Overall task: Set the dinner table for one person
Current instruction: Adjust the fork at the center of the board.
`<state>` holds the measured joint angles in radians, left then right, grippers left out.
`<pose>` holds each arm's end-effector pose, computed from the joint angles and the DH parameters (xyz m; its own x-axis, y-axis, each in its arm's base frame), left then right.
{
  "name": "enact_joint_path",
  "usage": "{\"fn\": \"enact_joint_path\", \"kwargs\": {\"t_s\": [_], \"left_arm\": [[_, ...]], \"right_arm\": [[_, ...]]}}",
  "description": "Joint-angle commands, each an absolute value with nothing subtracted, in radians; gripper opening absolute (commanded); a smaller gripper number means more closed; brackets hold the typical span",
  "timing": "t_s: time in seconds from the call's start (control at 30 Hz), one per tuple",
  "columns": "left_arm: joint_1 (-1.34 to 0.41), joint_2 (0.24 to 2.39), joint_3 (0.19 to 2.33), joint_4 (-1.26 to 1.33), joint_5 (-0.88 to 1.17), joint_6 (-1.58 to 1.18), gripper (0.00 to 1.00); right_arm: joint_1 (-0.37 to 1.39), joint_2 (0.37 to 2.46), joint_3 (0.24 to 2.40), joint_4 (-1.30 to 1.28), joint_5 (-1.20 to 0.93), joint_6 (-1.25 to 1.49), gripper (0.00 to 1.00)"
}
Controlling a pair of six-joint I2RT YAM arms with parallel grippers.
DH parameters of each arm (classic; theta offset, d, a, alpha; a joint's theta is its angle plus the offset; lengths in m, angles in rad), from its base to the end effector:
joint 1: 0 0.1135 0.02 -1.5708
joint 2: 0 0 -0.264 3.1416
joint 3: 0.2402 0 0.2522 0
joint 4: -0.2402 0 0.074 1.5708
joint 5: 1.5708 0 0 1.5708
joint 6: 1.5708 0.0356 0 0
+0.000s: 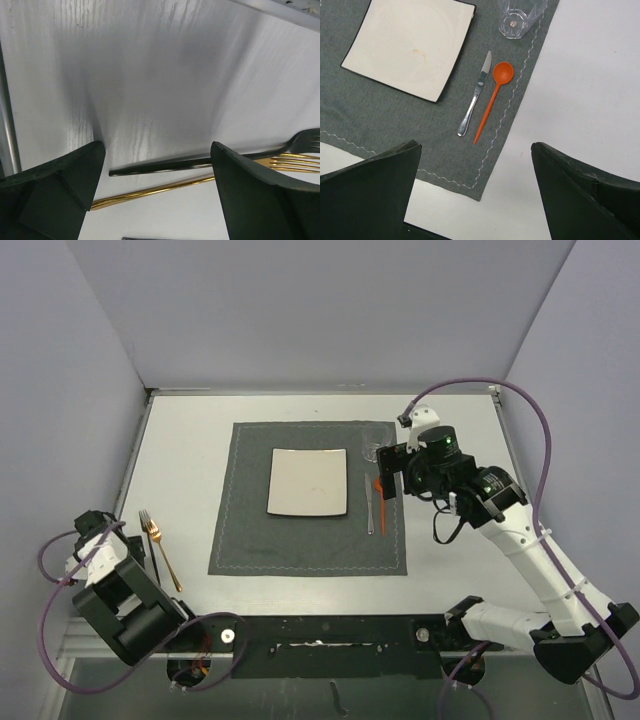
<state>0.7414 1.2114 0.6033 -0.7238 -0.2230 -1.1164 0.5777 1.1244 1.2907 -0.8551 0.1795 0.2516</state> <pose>0.1335 0.1329 0.1643 0.3119 -0.9025 -0.2969 -0.9499 -0.2894 -0.1183 0.1893 0.1158 0.3821 -0.6207 -0.1122 -0.7760 -0.2760 0.9576 0.0823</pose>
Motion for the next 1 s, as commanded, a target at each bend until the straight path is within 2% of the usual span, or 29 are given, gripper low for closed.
{"fn": "enact_joint_path", "kwargs": {"t_s": [0.0,0.37,0.53,0.97], "left_arm": [[0.753,1.254,0.601,-0.623,-0.186,-1.043,0.89],[0.735,1.376,0.61,-0.544,-0.117,-0.987,0.88],[0.654,1.402,0.667,-0.564,-0.21,-0.972,0.87],[0.582,1.526,0.765,-0.533,-0.256,-0.965,0.88]], "right_arm": [[0.587,1.102,1.35,-0.865,0.2,0.265,0.98],[0.591,1.094,1.352,-0.877,0.222,0.26,0.98],[0.591,1.089,1.354,-0.883,0.234,0.259,0.98],[0.592,1.098,1.363,-0.882,0.259,0.255,0.98]]}}
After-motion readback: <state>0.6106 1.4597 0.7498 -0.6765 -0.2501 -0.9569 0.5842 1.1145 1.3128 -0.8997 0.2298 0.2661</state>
